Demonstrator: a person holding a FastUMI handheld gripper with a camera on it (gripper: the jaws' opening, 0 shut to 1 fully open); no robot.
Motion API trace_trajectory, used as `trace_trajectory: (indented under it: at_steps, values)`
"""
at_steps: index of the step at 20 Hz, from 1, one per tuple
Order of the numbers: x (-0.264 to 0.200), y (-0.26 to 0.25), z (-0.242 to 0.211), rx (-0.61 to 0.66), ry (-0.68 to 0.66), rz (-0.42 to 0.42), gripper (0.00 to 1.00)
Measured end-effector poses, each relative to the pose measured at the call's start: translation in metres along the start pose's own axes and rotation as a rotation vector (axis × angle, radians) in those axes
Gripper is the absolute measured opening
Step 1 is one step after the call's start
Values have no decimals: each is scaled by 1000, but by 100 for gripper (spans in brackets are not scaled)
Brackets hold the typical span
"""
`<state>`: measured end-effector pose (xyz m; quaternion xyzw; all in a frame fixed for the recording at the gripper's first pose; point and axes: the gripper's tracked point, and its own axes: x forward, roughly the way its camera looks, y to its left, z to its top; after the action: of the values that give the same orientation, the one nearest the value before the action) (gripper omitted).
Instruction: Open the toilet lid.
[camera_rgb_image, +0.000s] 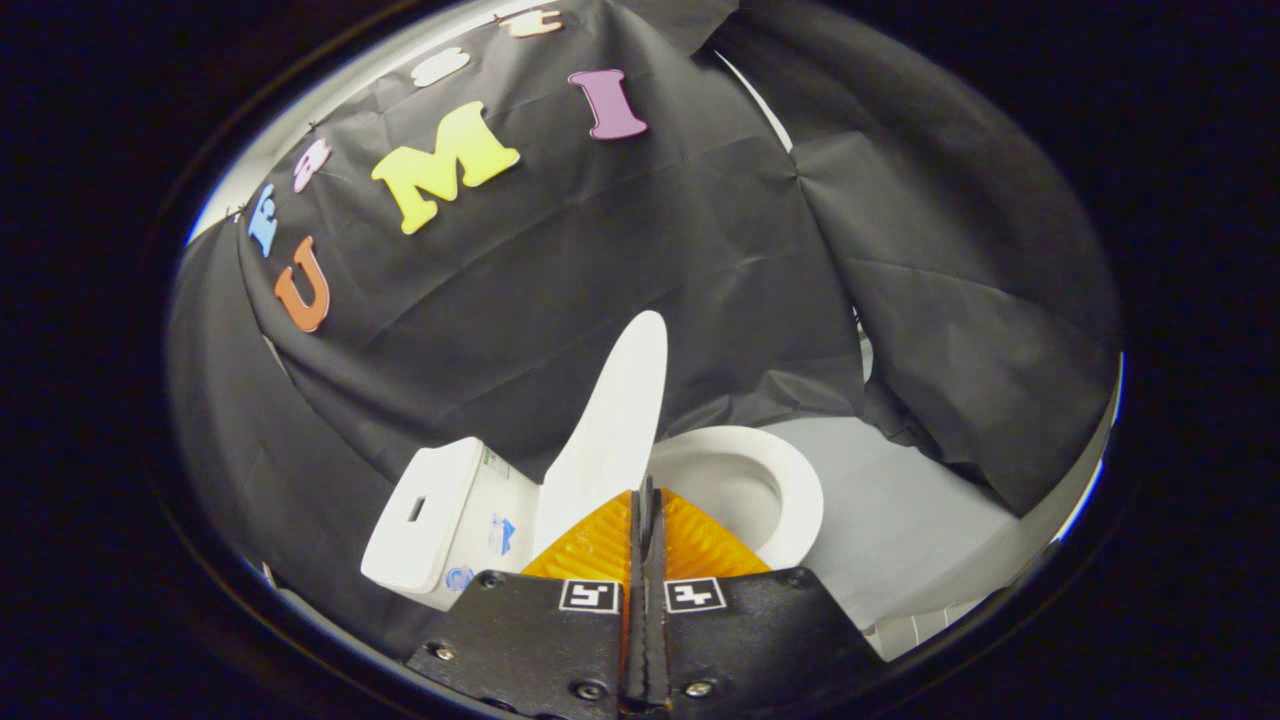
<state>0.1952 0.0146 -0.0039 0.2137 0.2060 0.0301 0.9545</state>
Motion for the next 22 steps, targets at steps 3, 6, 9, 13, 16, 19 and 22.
trace_trajectory:
  at_steps: [3, 6, 9, 13, 16, 19, 22]
  values:
    - [-3, 13, 4, -25, -11, 1, 4]
    - [-7, 30, 7, -81, -33, -8, 4]
    - [-9, 42, 10, -124, -53, -27, 4]
    - [-11, 52, 10, -133, -66, -38, 4]
    - [-14, 65, 10, -151, -72, -27, 4]
    - [-15, 77, 12, -196, -81, -37, 4]
    - [-17, 90, 12, -219, -93, -35, 4]
